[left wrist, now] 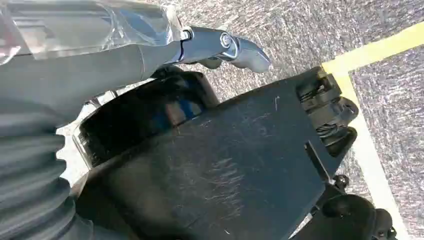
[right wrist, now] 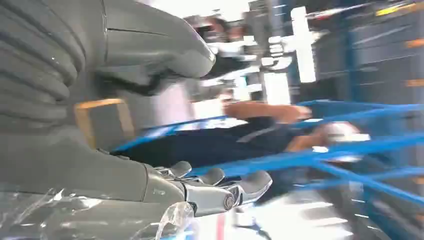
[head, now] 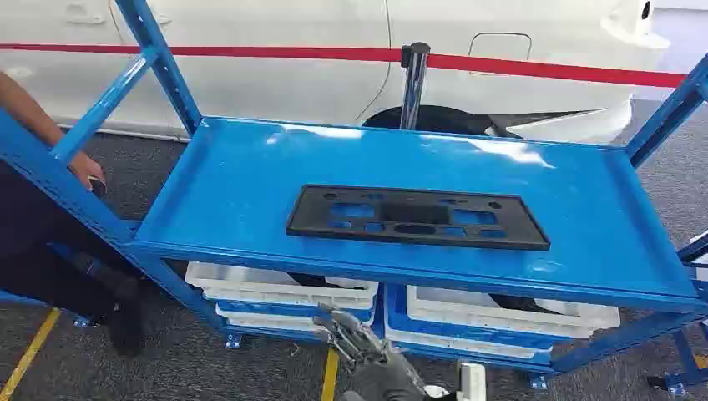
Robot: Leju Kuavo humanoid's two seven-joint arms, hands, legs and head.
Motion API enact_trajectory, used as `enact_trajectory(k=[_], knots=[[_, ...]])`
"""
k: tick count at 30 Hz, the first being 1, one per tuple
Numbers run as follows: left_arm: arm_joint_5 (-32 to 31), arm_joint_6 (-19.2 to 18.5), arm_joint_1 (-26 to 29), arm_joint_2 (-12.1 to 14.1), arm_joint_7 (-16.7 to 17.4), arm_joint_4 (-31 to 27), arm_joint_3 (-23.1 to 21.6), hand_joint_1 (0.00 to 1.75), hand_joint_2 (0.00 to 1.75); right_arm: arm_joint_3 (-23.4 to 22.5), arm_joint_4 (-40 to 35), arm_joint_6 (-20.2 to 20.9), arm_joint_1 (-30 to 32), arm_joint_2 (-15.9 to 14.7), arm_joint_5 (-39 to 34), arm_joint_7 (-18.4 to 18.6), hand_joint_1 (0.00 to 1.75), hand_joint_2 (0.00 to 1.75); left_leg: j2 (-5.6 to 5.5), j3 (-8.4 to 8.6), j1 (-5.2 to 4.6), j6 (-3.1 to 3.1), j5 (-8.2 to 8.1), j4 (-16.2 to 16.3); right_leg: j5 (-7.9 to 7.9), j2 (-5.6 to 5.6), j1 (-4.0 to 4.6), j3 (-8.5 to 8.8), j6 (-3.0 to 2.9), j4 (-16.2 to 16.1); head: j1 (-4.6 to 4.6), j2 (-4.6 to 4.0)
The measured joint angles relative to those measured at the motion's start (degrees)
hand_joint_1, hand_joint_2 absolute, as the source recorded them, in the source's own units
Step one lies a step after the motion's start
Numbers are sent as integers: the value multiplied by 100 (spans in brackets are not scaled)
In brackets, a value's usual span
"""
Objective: Take the parts from the cabinet and place them on the table.
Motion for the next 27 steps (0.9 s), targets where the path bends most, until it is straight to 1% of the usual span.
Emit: enact_trajectory(k=[3, 5, 7, 9, 10, 11, 12, 13, 14, 16, 17, 18, 19, 20, 21, 22, 23, 24, 26, 27], knots=[[46, 31, -7, 0, 0, 7, -37, 0, 175, -90, -342, 35, 6, -24, -292, -160, 0, 175, 0, 0, 0, 0, 0, 0, 0, 0, 0, 0, 0, 0, 0, 0], [68, 40, -14, 0, 0, 15, -63, 0, 175, -157, -509, -121, 36, -35, -316, -173, 0, 175, 0, 0, 0, 0, 0, 0, 0, 0, 0, 0, 0, 0, 0, 0], [99, 55, -15, 0, 0, 17, -90, 0, 175, -258, -640, -468, 63, -41, -277, -134, 0, 175, 0, 0, 0, 0, 0, 0, 0, -1, 0, 0, 0, 0, 0, 0], [149, 68, -17, 0, 0, 20, -92, 0, 175, -367, -768, -954, 74, -52, -105, -64, 0, 175, 0, 0, 0, 0, 0, 0, 0, 0, 0, 0, 0, 0, 0, 0], [168, 79, -17, 0, 0, 20, -94, 0, 175, -428, -847, -1249, 85, -57, 11, 4, 0, 175, 0, 0, 0, 0, 0, 0, 0, -1, 0, 0, 0, 0, 0, 0], [190, 94, -16, 0, 2, 20, -94, 0, 175, -496, -937, -1670, 90, -59, 216, 161, 0, 175, 0, 0, 0, 0, 0, 0, 0, -1, 0, 0, 0, 0, 0, 0], [221, 116, -16, 0, 11, 22, -94, 0, 175, -549, -1012, -2177, 90, -59, 566, 399, 0, 0, 0, 0, 0, 0, 0, 0, 0, 0, 0, 0, 0, 0, 0, 0], [247, 129, -17, 0, 33, 22, -94, 0, 175, -584, -1079, -2691, 85, -59, 997, 696, 0, 0, 0, 0, 0, 0, 0, 0, 0, 0, 0, 0, 0, 0, 0, 0], [263, 153, -16, 0, 48, 22, -94, 0, 175, -616, -1160, -3337, 64, -59, 1633, 1117, 0, 0, 0, -1, 0, 0, 0, 0, 0, -1, 0, 0, 0, 0, 0, 0], [267, 177, -19, 0, 103, 26, -94, 0, 175, -629, -1273, -4389, -35, -59, 3096, 1904, 0, 0, 0, -2, 0, 0, 0, 0, 0, -1, 0, 0, 0, 0, 0, 0], [237, 179, -24, -2, 122, 26, -94, 0, 175, -619, -1306, -4785, -89, -59, 3985, 2291, 0, 175, 0, -2, 0, 0, 0, 0, 1, 0, 0, 0, 0, 1, 0, 0], [192, 179, -31, -4, 151, 26, -96, 0, 175, -603, -1326, -5146, -136, -46, 5118, 2688, 0, 175, 0, -2, 0, 0, 0, 0, 1, 0, 0, 1, 0, 1, 0, 0], [149, 179, -39, -7, 177, 26, -103, 0, 175, -601, -1330, -5393, -166, -20, 6443, 3022, 0, 175, -1, -3, 0, 0, 0, 0, 1, -1, 0, 1, 0, 1, 0, 0], [105, 179, -51, -15, 210, 26, -116, 0, 175, -601, -1333, -5521, -196, 20, 7873, 3307, 0, 175, -1, -2, 0, 0, 0, 0, 1, -1, 0, 9, 0, 1, 0, 0], [70, 179, -61, -20, 227, 26, -129, 0, 175, -601, -1335, -5558, -225, 50, 9105, 3522, 0, 175, -1, -2, 0, 0, 0, 0, 1, -1, 0, 10, 0, 1, 0, 0], [28, 179, -71, -33, 245, 26, -135, 0, 175, -597, -1335, -5580, -258, 61, 10052, 3773, 0, 175, -1, -1, 0, 0, 0, 0, 1, -1, 0, 11, 1, 1, 0, 0], [2, 177, -75, -41, 262, 26, -140, 0, 175, -562, -1335, -5587, -305, 63, 10980, 4121, 0, 175, -3, -2, 0, 0, 0, 0, 1, -2, 0, 11, 1, 1, 0, 0], [-24, 175, -75, -57, 280, 26, -151, 0, 175, -529, -1333, -5589, -370, 61, 11449, 4409, 0, 175, -9, -2, 1, 0, 0, -1, 0, -10, 0, 4, 0, 0, 0, 0], [-70, 175, -88, -70, 289, 26, -188, 0, 175, -503, -1324, -5597, -512, 44, 11511, 4861, 0, 175, -10, 0, 1, 0, 0, -3, 0, -14, 1, 4, 0, 0, 0, 0], [-83, 173, -92, -74, 293, 26, -210, 0, 175, -503, -1320, -5597, -563, 28, 11504, 4964, 0, 175, -9, 1, 1, 0, 0, -3, 0, -13, 2, 4, 0, 0, 0, 0]])
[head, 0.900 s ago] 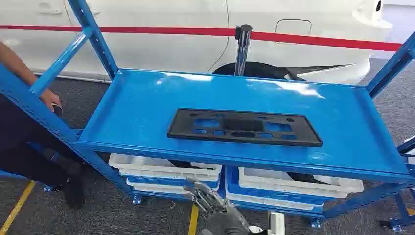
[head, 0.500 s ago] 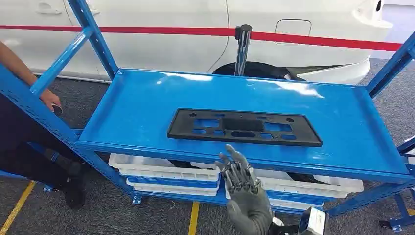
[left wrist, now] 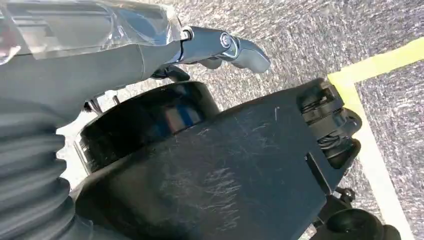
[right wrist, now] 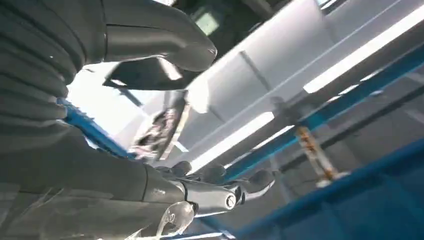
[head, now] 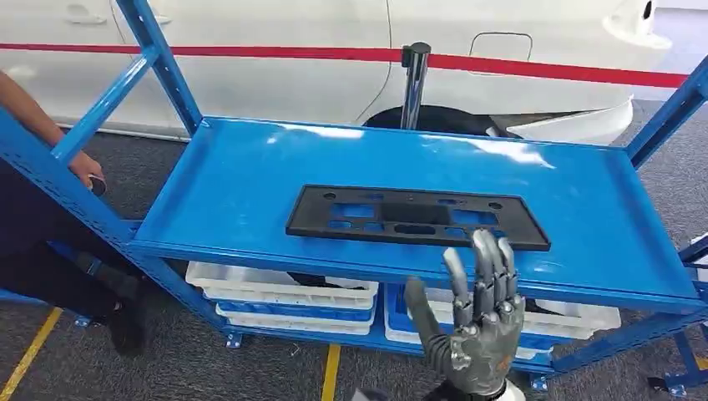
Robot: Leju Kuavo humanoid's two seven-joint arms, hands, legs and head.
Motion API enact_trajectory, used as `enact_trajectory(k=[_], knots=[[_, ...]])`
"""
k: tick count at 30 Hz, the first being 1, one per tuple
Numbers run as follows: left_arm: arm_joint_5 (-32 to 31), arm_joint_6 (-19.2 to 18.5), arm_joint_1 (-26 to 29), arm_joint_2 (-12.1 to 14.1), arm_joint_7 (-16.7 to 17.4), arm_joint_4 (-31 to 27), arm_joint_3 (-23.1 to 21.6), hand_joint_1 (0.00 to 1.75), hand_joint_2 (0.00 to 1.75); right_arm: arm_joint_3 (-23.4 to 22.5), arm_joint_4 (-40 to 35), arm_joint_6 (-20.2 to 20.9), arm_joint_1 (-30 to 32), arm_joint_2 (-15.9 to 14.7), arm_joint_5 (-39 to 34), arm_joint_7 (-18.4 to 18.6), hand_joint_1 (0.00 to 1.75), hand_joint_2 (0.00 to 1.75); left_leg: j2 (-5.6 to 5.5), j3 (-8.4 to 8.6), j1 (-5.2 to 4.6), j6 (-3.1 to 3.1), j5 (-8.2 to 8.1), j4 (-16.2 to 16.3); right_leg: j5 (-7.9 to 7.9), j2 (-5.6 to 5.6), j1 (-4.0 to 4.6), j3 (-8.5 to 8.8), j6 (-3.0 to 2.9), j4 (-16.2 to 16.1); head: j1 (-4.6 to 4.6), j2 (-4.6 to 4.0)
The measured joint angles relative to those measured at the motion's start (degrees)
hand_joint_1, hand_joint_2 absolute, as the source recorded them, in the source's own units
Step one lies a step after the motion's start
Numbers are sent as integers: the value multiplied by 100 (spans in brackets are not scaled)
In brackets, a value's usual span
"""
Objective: Take the parts from the cabinet and place them on the table.
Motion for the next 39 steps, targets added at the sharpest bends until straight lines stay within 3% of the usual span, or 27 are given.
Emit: enact_trajectory(k=[6, 10, 13, 16, 19, 23, 30, 39], knots=[[-76, -9, -12, -11, 7, 0, -72, 0, 175, -238, 0, -4, -22, -98, -42, -27, 0, 175, -2, 0, -2, 1, 2, 1, 1, -2, -1, 1, 1, 0, 0, 0], [-94, -39, -19, -11, 7, 0, -92, 0, 175, -352, 4, 48, 1, -225, -44, 294, 0, 175, -3, -1, -2, 0, 1, 1, 1, -3, -1, 0, 1, -1, 0, 0], [-138, -63, -31, -11, -7, 0, -133, 0, 175, -376, 103, 412, -8, -424, -55, 494, 0, 175, -3, -2, -2, 0, 1, 1, 1, -3, 0, 3, 1, -1, 0, 0], [-186, -57, -41, -11, -33, 0, -177, 0, 175, -350, 371, 913, -66, -688, -52, 413, 0, 175, -3, -1, -2, 1, 2, 1, 1, -3, 0, 11, 1, -1, 0, 0], [-236, -59, -56, -11, -68, 0, -212, 0, 175, -184, 662, 1250, -267, -990, -46, 530, 0, 175, -5, -1, -2, 2, 3, 1, 2, -5, -1, 12, 1, 0, 0, 0], [-271, -101, -66, -9, -85, 7, -216, 0, 175, 123, 1036, 1408, -518, -1419, -44, 924, 0, 175, -7, -2, -2, 4, 5, 1, 3, -6, -1, 12, 1, 0, 0, 0], [-129, 39, -68, 114, -4, 48, -216, 0, 175, 568, 1421, 1805, -800, -2113, -44, 1173, 0, 175, -11, -2, -3, 4, 5, 1, 3, -12, -1, 10, 2, 0, 0, 0], [92, 194, -73, 271, 7, 57, -197, 0, 175, 868, 1517, 1829, -1039, -2540, -41, 1232, 0, 175, -10, 0, -1, 4, 5, -1, 3, -11, 0, 12, 2, 0, 0, 0]])
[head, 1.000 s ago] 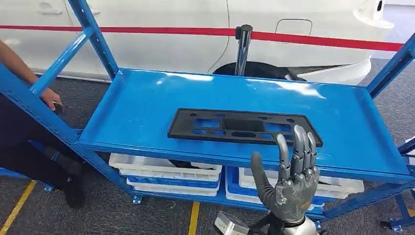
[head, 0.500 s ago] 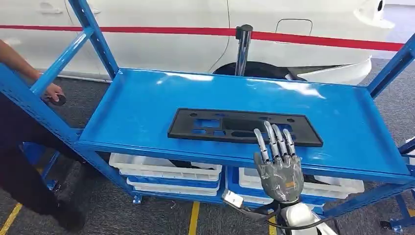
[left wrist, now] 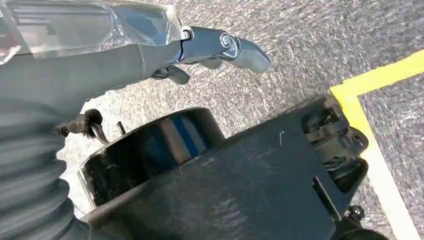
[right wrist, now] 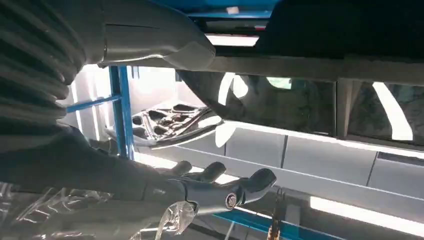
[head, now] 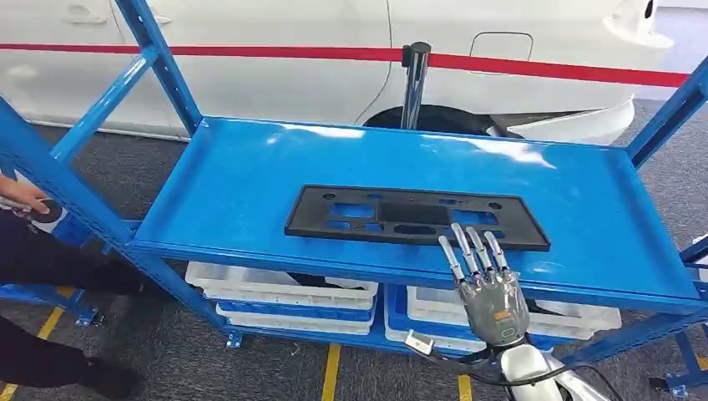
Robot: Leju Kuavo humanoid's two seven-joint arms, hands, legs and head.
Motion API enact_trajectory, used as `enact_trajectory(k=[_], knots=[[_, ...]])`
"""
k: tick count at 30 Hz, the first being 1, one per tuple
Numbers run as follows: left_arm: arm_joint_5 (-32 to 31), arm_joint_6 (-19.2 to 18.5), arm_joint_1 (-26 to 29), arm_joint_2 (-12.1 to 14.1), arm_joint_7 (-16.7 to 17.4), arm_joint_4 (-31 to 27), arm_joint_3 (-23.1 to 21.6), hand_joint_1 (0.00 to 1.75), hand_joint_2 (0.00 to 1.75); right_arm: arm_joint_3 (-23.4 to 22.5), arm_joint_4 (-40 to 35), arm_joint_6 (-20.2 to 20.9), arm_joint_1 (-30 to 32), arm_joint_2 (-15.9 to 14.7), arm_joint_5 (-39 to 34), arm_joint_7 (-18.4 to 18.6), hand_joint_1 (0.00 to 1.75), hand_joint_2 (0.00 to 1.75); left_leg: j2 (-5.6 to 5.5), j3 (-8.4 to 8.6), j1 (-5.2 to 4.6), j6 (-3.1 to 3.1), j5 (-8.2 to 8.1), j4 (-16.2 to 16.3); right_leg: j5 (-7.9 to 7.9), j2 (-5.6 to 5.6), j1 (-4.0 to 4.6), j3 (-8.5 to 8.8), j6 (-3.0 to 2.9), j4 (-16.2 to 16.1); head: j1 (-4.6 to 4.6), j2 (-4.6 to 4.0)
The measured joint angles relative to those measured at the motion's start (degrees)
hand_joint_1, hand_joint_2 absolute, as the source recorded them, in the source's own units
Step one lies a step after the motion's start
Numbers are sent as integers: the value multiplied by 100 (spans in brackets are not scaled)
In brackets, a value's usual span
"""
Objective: Take the parts from the cabinet and place them on the table.
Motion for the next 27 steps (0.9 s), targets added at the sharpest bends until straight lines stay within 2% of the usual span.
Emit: enact_trajectory(k=[5, 16, 27], knots=[[230, 28, -14, 96, -261, 15, 61, 0, 175, 53, -33, 0, -25, -7, 2, -68, 0, 175, -1, 0, 2, -2, 2, -1, 0, -2, 0, -1, 0, 0, 0, 0], [184, 55, -78, 254, -123, 22, 179, 0, 175, 77, 33, -168, -25, 72, 0, -131, 0, 175, -1, -1, 1, -3, 2, -3, 0, -2, 1, -1, 0, 0, 0, 0], [140, 92, -150, 289, -145, 22, 236, 0, 175, 70, 225, 348, -124, 352, 0, -627, 0, 175, -2, -1, 1, -3, 3, -3, 0, -2, 1, -1, 0, 1, 2, 0]])
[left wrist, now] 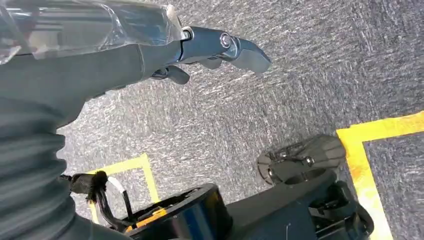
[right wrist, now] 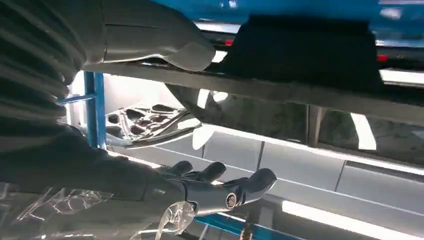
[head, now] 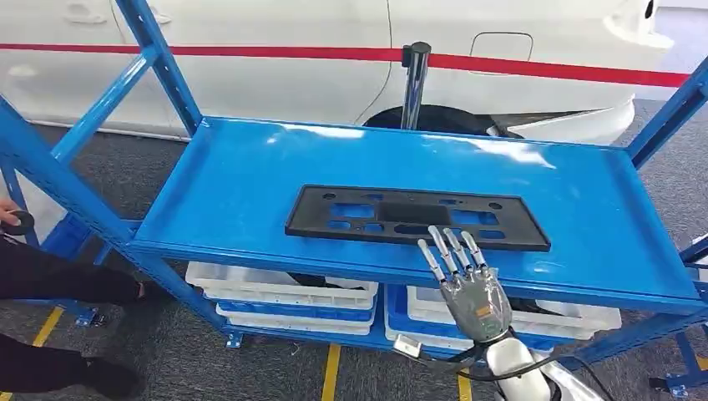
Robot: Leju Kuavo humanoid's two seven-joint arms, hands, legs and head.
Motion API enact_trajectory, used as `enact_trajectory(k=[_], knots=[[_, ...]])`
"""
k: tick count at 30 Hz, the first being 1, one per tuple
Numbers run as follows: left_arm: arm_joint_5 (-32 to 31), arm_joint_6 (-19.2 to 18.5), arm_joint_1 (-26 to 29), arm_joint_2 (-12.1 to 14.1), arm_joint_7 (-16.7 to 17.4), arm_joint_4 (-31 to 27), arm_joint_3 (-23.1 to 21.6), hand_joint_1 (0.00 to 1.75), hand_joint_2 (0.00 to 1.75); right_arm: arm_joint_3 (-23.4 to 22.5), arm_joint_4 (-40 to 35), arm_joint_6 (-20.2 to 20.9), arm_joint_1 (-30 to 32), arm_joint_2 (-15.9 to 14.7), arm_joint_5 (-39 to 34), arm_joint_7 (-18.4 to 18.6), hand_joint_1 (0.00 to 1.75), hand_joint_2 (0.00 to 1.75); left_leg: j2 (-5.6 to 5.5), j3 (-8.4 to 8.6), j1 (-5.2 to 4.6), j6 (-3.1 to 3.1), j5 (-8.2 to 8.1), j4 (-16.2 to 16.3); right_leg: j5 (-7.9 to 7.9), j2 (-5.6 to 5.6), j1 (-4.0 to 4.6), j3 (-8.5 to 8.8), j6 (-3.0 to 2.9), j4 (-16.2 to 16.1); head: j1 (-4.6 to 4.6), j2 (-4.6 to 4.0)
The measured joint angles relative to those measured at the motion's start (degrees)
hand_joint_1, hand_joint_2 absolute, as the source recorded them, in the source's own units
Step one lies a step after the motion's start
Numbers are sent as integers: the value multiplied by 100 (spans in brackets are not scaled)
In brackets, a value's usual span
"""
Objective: Take the parts from the cabinet and place them on the table.
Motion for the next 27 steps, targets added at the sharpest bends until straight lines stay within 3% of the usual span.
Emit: enact_trajectory(k=[15, 27], knots=[[7, 18, 12, 17, -9, 0, 59, 0, 175, -177, 413, 33, -10, 267, -192, -76, 0, 175, 0, 0, 0, 0, 0, 0, 0, 0, 0, 0, 0, 0, -2, 0], [-20, 22, 53, 17, 37, 0, 63, 0, 175, -629, 666, -127, -34, 347, -319, 267, 0, 175, 0, 0, 0, 0, 1, 0, 1, 0, 0, 0, 0, 0, -2, 0]])
